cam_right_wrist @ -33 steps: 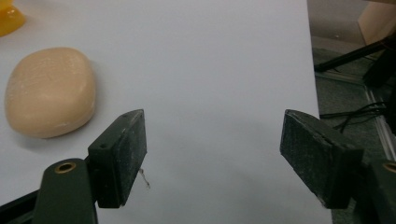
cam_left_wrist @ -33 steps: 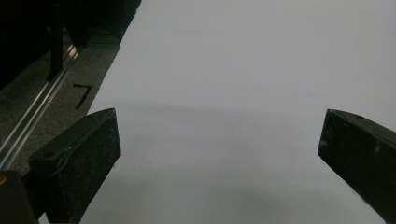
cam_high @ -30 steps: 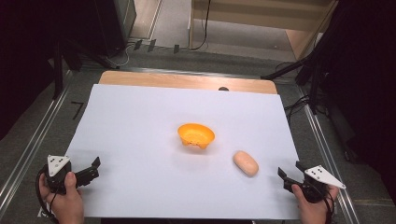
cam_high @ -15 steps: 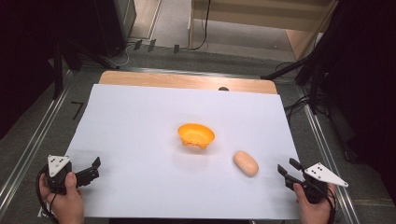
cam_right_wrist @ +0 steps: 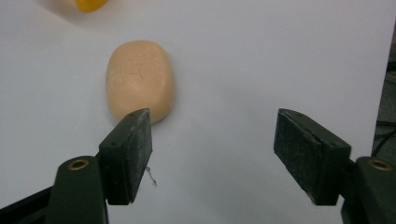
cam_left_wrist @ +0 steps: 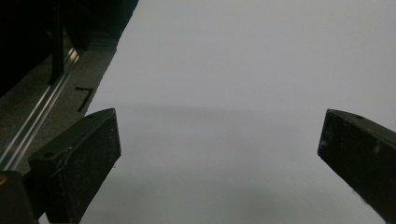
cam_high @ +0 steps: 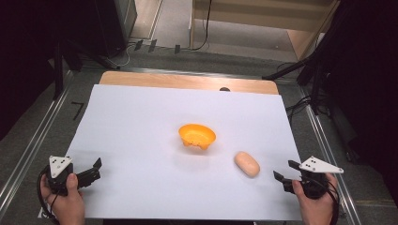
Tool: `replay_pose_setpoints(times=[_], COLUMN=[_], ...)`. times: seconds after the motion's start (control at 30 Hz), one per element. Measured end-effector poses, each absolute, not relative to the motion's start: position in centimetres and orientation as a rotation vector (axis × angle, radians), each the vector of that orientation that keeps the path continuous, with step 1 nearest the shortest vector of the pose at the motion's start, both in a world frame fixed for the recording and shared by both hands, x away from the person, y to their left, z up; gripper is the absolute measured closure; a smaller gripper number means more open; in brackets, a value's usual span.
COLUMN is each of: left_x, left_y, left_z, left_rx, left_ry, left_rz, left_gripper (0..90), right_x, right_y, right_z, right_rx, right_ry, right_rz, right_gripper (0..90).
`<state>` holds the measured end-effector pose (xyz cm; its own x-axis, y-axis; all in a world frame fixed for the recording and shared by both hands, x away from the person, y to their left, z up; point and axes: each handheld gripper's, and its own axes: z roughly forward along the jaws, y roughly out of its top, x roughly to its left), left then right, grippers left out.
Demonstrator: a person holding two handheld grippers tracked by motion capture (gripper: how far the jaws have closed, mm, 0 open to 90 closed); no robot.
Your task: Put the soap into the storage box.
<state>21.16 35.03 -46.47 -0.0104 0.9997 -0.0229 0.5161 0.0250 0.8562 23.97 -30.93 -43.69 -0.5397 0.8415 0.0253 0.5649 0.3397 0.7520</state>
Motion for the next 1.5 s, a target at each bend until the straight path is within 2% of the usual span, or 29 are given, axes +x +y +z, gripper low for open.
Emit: replay_pose_setpoints(times=[0.1, 0.7, 1.1, 1.5], left_x=[21.1, 21.0, 21.0, 21.1], left_y=[35.0, 35.0, 35.0, 34.9], left_z=[-46.5, -46.4, -46.4, -46.5], left_rx=[1.571, 1.575, 1.584, 1.593], left_ry=[1.606, 1.595, 1.594, 1.592], left_rz=[0.89, 0.89, 0.889, 0.893], left_gripper=[0.0, 0.0, 0.0, 0.0], right_x=[24.7, 27.3, 28.8, 30.0], right_y=[-30.5, -26.9, -24.0, -22.2], right_z=[-43.7, -44.7, -44.7, -44.7], right_rx=[1.256, 1.285, 1.233, 1.235], right_ry=[2.299, 2.538, 2.633, 2.676], right_rz=[0.974, 0.784, 0.678, 0.634], right_gripper=[24.5, 26.8, 21.1, 19.7])
